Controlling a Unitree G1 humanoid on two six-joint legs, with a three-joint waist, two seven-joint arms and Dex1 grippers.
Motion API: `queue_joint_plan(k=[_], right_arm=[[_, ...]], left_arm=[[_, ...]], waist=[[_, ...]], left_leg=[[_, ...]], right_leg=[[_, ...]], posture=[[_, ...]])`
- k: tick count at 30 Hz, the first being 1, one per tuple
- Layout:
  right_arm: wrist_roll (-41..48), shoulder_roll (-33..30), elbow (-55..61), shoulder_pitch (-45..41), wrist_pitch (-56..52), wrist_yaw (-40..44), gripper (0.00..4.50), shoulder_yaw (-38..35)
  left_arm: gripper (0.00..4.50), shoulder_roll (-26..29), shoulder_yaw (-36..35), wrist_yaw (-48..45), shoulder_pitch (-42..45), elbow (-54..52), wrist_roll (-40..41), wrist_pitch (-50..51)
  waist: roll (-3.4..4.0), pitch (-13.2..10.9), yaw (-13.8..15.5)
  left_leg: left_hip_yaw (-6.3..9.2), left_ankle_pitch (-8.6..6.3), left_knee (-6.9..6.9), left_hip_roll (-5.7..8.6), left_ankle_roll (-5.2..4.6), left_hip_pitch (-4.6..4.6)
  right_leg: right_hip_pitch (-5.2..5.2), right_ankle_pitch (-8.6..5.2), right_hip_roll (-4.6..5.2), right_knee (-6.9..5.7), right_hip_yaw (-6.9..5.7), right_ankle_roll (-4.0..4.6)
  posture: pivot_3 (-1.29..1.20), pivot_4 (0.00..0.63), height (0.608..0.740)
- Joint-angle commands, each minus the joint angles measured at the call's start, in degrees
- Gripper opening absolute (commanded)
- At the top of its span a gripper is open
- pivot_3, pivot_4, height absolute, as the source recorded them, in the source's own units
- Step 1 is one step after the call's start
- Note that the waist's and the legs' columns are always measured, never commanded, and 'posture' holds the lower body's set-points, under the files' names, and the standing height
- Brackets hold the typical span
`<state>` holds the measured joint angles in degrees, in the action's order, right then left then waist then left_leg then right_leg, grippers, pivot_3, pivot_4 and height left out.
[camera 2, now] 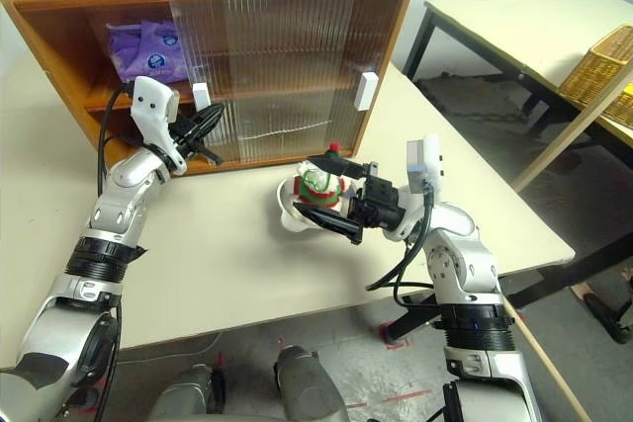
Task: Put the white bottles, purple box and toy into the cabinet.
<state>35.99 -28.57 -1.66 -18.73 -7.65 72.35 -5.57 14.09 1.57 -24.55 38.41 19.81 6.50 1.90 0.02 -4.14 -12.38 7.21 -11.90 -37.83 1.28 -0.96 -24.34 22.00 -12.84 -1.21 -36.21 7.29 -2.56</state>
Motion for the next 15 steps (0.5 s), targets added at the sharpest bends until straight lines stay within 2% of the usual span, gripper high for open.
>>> queue_joint_plan(k=[1,9,15], right_arm=[[-0.05,0.23,-0.03,0.76,0.44,0.48,4.50,0.07],[0.04,0.49,0.07,1.03,0.18,0.46,4.50,0.18],[0.17,0.55,0.28,1.22,-0.20,0.55,4.50,0.34]], left_arm=[[0.04,2.11,-2.87,2.02,-1.41,-1.01,-0.23,1.42],[0.04,4.67,-4.62,3.57,-4.09,-4.45,0.20,3.88],[0.04,6.70,-6.47,4.54,-5.65,-6.21,0.44,5.44]], waist=[[0.01,0.00,-0.14],[0.01,0.00,-0.33],[0.01,0.00,-0.33]], left_leg=[[0.00,0.00,0.02,-0.01,0.00,0.02],[0.01,0.00,0.08,-0.01,0.09,0.13],[0.07,-0.28,0.12,-0.01,0.66,0.15]], right_leg=[[0.01,0.01,-0.01,0.00,0.00,0.02],[-0.01,0.03,-0.06,-0.03,-0.05,0.05],[0.02,0.05,0.01,-0.03,0.10,0.09]], posture=[[-0.28,0.065,0.740],[-0.27,0.077,0.740],[-0.26,0.084,0.740]])
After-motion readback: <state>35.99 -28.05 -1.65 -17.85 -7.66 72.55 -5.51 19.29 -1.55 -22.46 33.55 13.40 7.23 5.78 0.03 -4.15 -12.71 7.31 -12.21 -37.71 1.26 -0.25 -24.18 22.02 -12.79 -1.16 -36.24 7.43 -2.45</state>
